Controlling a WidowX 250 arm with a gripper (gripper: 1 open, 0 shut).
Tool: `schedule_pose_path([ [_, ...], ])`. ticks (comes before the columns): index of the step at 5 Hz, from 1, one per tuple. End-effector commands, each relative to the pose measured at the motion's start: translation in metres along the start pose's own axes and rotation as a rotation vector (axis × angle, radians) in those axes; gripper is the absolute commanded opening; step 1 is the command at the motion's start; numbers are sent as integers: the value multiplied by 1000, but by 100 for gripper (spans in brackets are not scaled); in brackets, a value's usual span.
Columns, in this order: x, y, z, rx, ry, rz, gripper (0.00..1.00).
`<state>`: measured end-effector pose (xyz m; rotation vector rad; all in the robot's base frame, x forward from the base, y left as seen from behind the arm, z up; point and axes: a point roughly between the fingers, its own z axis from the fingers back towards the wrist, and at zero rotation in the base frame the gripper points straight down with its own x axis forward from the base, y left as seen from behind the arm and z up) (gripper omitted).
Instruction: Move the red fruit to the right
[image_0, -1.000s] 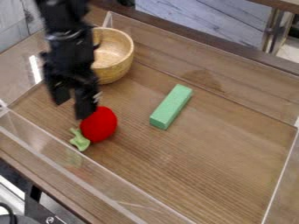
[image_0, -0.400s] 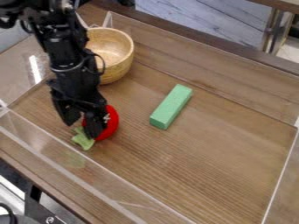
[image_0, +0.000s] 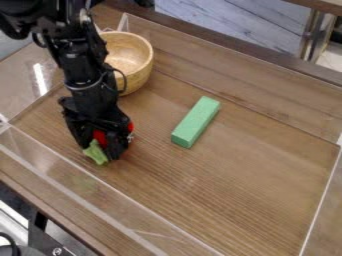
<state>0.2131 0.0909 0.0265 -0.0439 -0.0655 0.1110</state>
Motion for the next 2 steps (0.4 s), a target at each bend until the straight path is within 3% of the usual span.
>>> schedule_pose_path([
  [1, 13, 4, 3, 1, -27, -6, 100],
  [2, 21, 5, 1, -5, -27, -14, 0],
])
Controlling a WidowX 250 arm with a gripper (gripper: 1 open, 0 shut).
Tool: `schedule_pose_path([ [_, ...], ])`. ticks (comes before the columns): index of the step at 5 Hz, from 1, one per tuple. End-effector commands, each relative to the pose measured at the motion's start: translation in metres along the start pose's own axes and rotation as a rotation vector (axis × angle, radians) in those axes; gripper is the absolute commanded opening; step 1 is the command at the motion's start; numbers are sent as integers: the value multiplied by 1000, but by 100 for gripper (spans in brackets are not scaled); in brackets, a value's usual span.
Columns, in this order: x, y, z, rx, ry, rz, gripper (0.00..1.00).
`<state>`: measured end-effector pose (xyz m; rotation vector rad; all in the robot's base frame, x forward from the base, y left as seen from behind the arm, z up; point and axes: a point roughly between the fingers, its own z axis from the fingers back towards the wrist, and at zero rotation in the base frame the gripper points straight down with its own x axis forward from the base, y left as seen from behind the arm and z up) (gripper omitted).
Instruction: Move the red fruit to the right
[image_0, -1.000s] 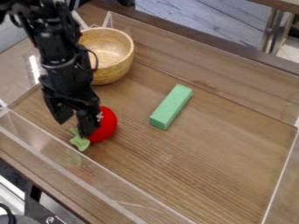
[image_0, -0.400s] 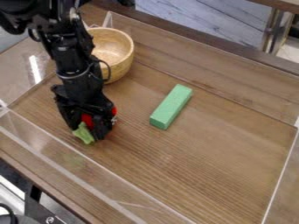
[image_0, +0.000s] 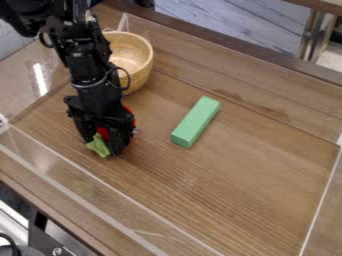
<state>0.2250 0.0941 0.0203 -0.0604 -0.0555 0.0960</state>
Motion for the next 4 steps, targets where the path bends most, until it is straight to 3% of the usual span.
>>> schedule_pose_path([
  [1, 9, 0, 13, 4, -31, -25, 0],
  [2, 8, -3, 14, 1, -18, -54, 100],
  [3, 6, 2, 12, -2, -11, -56, 0],
  [4, 4, 8, 12, -7, -6, -52, 0],
])
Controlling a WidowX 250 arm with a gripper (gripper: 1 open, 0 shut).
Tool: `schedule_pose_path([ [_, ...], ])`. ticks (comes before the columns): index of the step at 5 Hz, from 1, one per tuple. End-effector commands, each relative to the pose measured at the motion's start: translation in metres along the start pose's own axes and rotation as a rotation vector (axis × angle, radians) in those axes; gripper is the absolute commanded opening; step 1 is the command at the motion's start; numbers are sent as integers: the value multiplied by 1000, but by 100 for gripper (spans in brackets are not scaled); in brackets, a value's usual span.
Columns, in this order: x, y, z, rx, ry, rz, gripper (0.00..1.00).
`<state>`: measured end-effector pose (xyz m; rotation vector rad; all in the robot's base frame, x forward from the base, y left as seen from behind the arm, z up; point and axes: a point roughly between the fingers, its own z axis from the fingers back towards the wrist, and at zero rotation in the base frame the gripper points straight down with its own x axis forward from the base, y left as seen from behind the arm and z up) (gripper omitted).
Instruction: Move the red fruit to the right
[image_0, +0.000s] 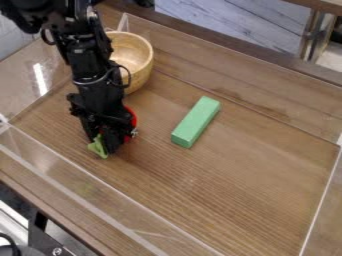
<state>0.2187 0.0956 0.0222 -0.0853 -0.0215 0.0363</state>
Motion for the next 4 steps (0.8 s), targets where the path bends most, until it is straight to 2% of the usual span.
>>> schedule_pose_path([
  [1, 11, 10, 13, 16, -37, 45, 100],
  [2, 12, 14, 14, 15, -32, 84, 0],
  [3, 12, 15, 17, 10, -30, 117, 0],
  [4, 13, 14, 12, 11, -24, 135, 0],
])
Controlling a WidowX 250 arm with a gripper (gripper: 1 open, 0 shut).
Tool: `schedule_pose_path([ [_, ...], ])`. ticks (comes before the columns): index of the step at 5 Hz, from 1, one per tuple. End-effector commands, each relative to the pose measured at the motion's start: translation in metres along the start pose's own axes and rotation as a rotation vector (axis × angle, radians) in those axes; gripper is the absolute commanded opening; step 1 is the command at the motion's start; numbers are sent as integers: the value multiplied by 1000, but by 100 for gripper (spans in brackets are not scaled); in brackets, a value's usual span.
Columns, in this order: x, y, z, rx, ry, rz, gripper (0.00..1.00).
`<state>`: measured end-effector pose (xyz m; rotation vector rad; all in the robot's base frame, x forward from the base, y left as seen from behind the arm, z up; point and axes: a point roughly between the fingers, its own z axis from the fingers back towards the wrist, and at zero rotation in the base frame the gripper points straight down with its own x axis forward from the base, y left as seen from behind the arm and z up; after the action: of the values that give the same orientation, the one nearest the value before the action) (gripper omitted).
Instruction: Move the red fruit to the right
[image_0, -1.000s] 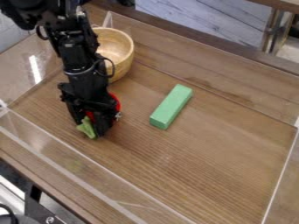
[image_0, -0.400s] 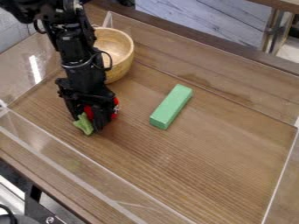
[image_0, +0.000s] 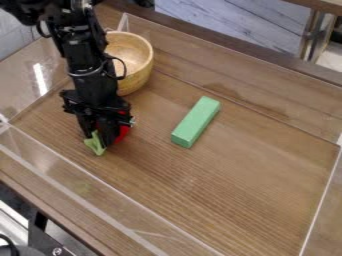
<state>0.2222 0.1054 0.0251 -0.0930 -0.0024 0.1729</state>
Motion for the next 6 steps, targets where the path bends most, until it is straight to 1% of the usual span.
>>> schedule_pose_path([
  [1, 6, -15, 26, 22, -68, -26, 0],
  [2, 5, -37, 45, 32, -102, -55, 0],
  [3, 19, -78, 52, 26, -118, -129, 0],
  [4, 37, -131, 48, 17, -121, -254, 0],
  [5, 49, -174, 42, 21, -128, -291, 0],
  [6, 59, -199, 32, 36, -121, -282, 0],
])
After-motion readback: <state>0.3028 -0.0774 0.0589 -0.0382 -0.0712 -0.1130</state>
